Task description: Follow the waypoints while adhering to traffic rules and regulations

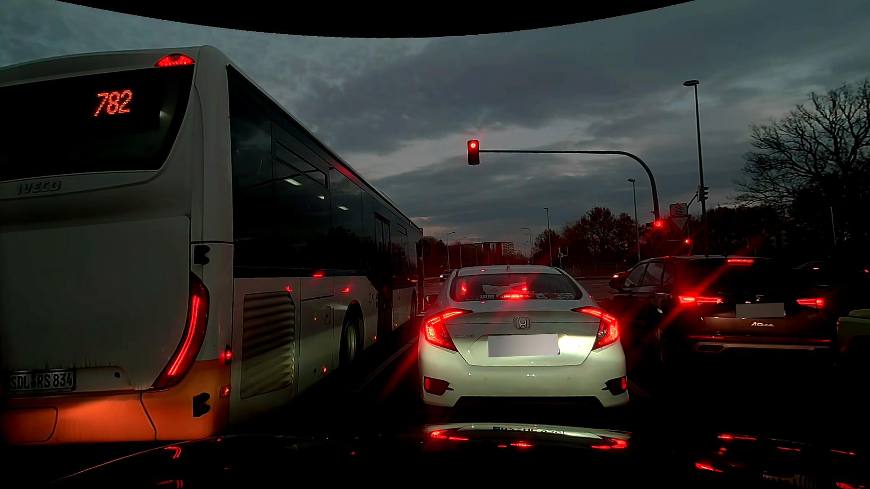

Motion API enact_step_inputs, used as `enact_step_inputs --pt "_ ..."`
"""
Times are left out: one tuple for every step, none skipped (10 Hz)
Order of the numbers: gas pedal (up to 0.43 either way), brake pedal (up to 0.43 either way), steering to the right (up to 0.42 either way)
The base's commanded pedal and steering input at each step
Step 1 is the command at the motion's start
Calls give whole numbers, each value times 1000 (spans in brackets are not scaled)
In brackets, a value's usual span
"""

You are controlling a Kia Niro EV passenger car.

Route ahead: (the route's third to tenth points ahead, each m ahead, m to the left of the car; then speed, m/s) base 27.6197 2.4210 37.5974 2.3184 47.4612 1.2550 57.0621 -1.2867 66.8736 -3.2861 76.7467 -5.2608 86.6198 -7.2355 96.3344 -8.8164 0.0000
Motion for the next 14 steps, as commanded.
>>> enact_step_inputs --pt "0 366 14" --pt "0 366 14" --pt "0 366 14" --pt "0 366 14" --pt "0 366 14" --pt "0 366 14" --pt "0 366 14" --pt "0 366 14" --pt "0 366 14" --pt "0 366 14" --pt "0 366 14" --pt "0 366 14" --pt "0 366 14" --pt "0 366 14"
